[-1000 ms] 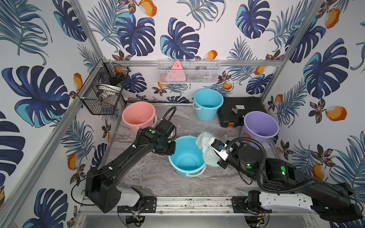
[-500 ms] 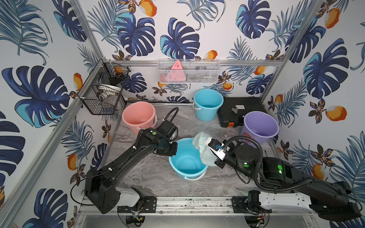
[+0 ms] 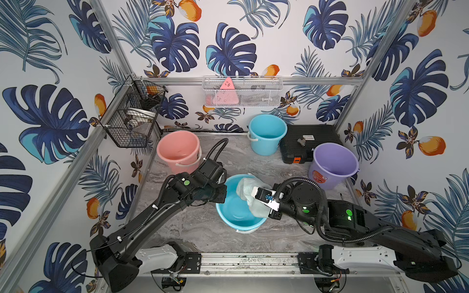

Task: Wipe the inside of the bucket with a cloth
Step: Pick up the bucket from the center of the board, then wipe the dirt from the inside of the bucket.

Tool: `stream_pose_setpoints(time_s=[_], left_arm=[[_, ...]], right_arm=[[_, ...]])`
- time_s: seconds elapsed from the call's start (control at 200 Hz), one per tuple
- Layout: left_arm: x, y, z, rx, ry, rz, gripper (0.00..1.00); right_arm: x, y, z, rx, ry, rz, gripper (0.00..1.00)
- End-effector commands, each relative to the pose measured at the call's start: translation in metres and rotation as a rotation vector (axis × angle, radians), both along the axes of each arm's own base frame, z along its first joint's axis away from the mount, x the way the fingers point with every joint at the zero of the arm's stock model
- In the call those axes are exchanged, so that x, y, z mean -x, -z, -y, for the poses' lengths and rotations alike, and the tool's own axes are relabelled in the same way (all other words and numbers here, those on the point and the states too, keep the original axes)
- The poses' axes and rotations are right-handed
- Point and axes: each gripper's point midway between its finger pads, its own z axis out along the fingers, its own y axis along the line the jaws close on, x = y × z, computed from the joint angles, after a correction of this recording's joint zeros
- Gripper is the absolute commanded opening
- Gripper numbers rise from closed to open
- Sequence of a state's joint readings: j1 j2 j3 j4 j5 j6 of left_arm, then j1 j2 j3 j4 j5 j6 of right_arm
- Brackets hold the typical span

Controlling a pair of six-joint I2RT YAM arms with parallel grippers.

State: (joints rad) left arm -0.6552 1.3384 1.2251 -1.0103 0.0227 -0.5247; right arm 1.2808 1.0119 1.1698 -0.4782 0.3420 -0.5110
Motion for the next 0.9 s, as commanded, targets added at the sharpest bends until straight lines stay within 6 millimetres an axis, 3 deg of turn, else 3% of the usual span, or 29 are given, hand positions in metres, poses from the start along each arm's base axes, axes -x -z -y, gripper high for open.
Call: stream_pose_setpoints(time_s=[0.0, 0.03, 0.2, 0.38, 0.565, 0.741, 0.891], left_arm=[[-0.008, -0.008, 0.009, 0.027, -0.009, 0.078, 0.0], [-0.007, -0.007, 0.008, 0.019, -0.006, 0.085, 0.0], [0.002, -0.01, 0.017, 0.036, 0.039, 0.119, 0.0], [0.01, -0.017, 0.023, 0.056, 0.081, 0.153, 0.0], [0.015, -0.022, 0.025, 0.044, 0.106, 0.186, 0.0], [0.019, -0.021, 0.026, 0.027, 0.117, 0.194, 0.0], [0.021, -0.018, 0.029, 0.011, 0.128, 0.197, 0.0]], right_arm=[[0.004, 0.008, -0.009, 0.051, -0.076, 0.066, 0.0], [0.006, 0.025, -0.011, 0.093, -0.097, 0.065, 0.0], [0.008, 0.066, -0.026, 0.186, -0.181, 0.12, 0.0], [-0.003, 0.107, -0.037, 0.336, -0.2, 0.2, 0.0], [-0.014, 0.143, -0.044, 0.436, -0.265, 0.201, 0.0], [-0.037, 0.156, -0.044, 0.345, -0.28, 0.057, 0.0], [-0.038, 0.187, -0.05, 0.432, -0.343, 0.02, 0.0]])
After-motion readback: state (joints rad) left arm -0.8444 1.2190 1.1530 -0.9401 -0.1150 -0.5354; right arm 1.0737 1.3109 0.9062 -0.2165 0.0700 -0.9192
